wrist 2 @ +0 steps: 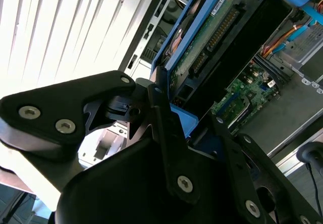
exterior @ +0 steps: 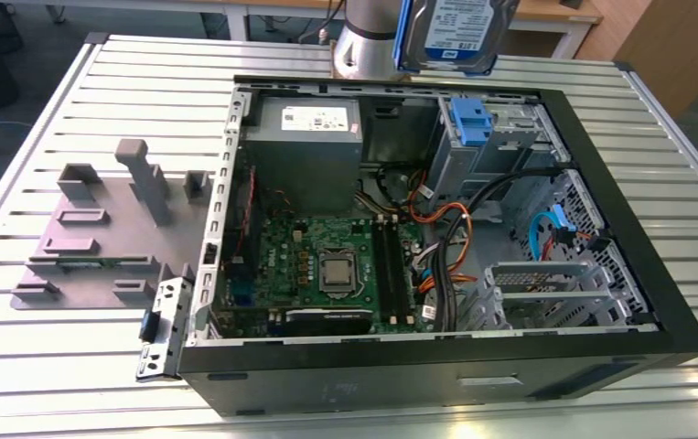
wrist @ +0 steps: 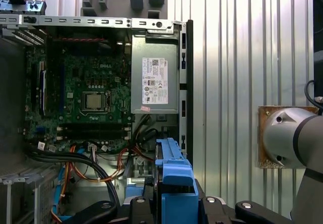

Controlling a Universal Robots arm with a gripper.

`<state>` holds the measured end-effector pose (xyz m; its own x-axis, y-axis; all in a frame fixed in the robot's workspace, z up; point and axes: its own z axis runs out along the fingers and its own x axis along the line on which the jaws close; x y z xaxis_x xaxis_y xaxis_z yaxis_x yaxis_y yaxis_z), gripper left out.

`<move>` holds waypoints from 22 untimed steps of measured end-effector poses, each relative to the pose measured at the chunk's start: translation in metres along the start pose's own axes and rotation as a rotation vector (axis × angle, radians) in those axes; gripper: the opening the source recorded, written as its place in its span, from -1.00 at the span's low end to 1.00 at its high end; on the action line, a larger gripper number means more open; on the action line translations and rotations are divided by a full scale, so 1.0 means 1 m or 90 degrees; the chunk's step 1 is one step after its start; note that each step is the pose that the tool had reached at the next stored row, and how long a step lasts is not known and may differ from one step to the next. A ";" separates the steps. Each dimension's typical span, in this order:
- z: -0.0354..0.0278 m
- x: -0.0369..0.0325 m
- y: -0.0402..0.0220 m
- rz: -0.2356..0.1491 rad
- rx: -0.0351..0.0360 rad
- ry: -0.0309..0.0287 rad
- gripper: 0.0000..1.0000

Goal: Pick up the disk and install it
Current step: 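Pick up the disk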

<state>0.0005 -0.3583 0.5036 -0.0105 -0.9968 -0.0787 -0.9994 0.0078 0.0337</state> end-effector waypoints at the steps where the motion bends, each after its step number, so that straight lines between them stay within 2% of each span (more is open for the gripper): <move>1: -0.0001 0.0000 -0.0014 0.000 0.0000 0.0000 -0.26; 22: -0.0002 -0.0001 -0.0079 0.000 0.0000 0.0000 -0.26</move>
<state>0.0084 -0.3583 0.5036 -0.0104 -0.9968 -0.0787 -0.9994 0.0078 0.0337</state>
